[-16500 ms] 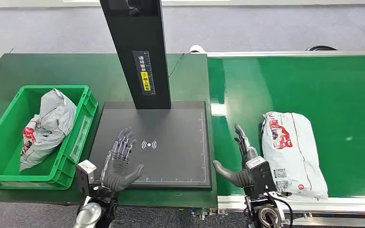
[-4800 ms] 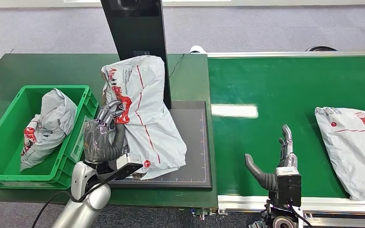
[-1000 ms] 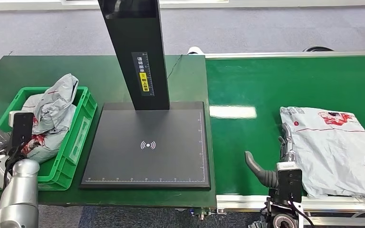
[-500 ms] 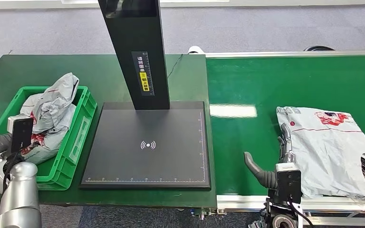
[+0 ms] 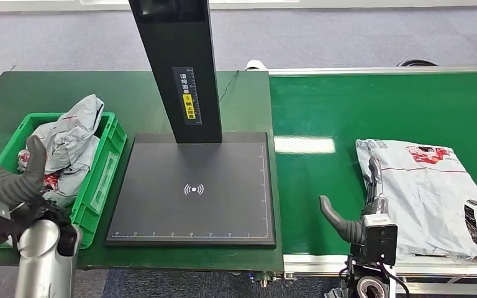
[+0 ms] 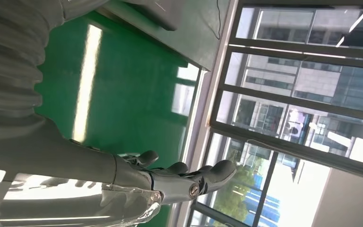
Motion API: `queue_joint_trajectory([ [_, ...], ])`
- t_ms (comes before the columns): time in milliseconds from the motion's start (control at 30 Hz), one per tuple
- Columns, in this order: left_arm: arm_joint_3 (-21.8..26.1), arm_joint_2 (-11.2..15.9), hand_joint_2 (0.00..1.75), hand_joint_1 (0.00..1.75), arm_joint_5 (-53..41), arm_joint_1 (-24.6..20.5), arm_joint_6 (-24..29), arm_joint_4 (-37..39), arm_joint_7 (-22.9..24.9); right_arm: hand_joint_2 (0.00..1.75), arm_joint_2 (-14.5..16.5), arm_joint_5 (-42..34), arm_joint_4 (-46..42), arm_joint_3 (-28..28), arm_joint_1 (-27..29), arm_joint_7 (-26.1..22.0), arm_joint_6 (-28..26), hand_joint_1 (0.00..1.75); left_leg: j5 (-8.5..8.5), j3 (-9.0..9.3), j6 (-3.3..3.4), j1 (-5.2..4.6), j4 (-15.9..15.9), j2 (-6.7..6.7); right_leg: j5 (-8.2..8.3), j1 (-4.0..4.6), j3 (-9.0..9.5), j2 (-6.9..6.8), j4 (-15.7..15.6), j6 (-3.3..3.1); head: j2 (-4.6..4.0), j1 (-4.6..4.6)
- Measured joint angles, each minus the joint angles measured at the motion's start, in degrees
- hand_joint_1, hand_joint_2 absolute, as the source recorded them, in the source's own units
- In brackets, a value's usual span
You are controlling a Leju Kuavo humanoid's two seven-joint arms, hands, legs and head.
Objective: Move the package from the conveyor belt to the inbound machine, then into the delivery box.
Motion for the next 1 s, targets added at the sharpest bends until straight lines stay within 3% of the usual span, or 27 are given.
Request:
queue_joint_trajectory([
  [133, -8.5, 0.2, 1.75, 0.0, 2.7, 2.2, -6.3, -6.9, 0.0, 1.75, -0.1, 0.0, 0.0, 0.0, 0.0, -0.6, 1.0, 0.0, 0.0, 0.01, 0.0, 0.01, 0.0, -0.04, 0.0, 0.0, -0.01, -0.01, 0.0, 0.0, 0.0, -0.01],
  [333, -14.9, -0.7, 1.75, 0.0, 11.5, 3.8, -30.0, -9.2, 4.0, 1.75, -0.1, 1.0, -0.9, 0.3, 0.1, -2.0, 4.2, 0.0, 0.0, 0.01, 0.0, 0.02, 0.0, -0.03, 0.0, 0.02, -0.03, -0.01, 0.0, 0.0, 0.0, -0.01],
  [467, -17.7, -1.6, 1.75, 0.0, 10.0, 3.8, -38.3, -6.6, 8.1, 1.75, -0.1, 2.0, -1.2, 1.3, 0.1, -2.5, 5.9, 0.0, 0.0, 0.03, 0.0, 0.01, 0.0, -0.02, 0.0, 0.01, -0.02, -0.01, 0.0, 0.0, 0.01, -0.01],
  [633, -21.1, -2.7, 1.75, 0.0, 7.9, 2.9, -43.2, 0.6, 14.4, 1.75, -0.1, 1.7, -1.1, 3.0, -0.3, -2.5, 8.4, 0.0, 0.0, 0.02, 0.0, 0.0, 0.0, -0.03, 0.0, 0.0, -0.02, -0.01, 0.0, 0.0, 0.0, -0.01],
  [767, -22.9, -4.1, 1.75, 0.0, 6.9, 1.7, -44.0, 8.1, 19.2, 1.75, -0.1, 1.6, 0.0, 4.2, -1.4, -1.4, 9.4, 0.0, 0.0, 0.02, 0.0, 0.01, 0.0, -0.03, 0.0, 0.0, -0.02, -0.01, 0.0, 0.0, 0.0, -0.01],
  [1000, -23.9, -6.0, 1.75, 0.0, 3.6, -0.3, -41.1, 20.7, 21.0, 1.75, 0.1, 0.5, 2.5, 5.5, -2.4, 0.6, 10.0, 0.0, 0.0, 0.0, 0.0, 0.01, 0.0, -0.03, 0.0, 0.01, -0.03, -0.01, 0.0, 0.0, 0.0, -0.01],
])
